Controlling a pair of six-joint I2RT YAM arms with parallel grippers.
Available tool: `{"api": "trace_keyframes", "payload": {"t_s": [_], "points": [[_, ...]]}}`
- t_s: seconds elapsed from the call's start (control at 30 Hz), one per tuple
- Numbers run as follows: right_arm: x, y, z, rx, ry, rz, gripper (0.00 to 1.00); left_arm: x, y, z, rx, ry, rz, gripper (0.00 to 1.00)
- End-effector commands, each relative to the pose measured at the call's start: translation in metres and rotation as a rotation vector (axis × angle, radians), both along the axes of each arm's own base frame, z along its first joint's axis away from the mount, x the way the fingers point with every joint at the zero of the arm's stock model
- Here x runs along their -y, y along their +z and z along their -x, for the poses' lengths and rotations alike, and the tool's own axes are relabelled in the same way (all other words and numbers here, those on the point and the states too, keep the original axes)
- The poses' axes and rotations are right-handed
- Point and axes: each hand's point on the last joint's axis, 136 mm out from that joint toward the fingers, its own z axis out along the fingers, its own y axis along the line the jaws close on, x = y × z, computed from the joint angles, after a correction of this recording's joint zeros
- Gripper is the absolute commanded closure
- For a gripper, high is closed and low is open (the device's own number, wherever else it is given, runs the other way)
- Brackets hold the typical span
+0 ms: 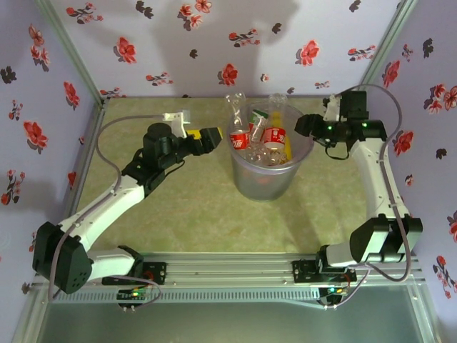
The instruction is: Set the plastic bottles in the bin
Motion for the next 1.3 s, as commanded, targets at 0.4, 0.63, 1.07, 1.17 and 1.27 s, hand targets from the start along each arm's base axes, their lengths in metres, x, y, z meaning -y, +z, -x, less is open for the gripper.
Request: {"api": "trace_keyframes", "payload": {"t_s": [0.4,0.63,1.07,1.17,1.27], "points": [[-0.091,-0.017,-0.003,-0.009,0.115,-0.149,0.37,-0.026,0.01,0.011,0.035,0.066,-0.052,0.0],[-0.116,-0.012,-0.009,0.038,0.149,-0.127,0.32,-0.094,0.01,0.021,0.002,0.238,-0.122,0.0],[0.073,0.029,-0.009,0.324,-0.351,0.417,0.01,-0.262,-0.084,0.021,-0.147,0.801,-0.665,0.0],[0.103,-0.03,-0.001,0.267,-0.428,0.581,0.01,-0.285,-0.116,0.017,-0.185,0.859,-0.703,0.0],[0.119,-0.073,0.002,0.242,-0.471,0.667,0.01,-0.299,-0.15,0.013,-0.224,0.877,-0.748,0.0]]}}
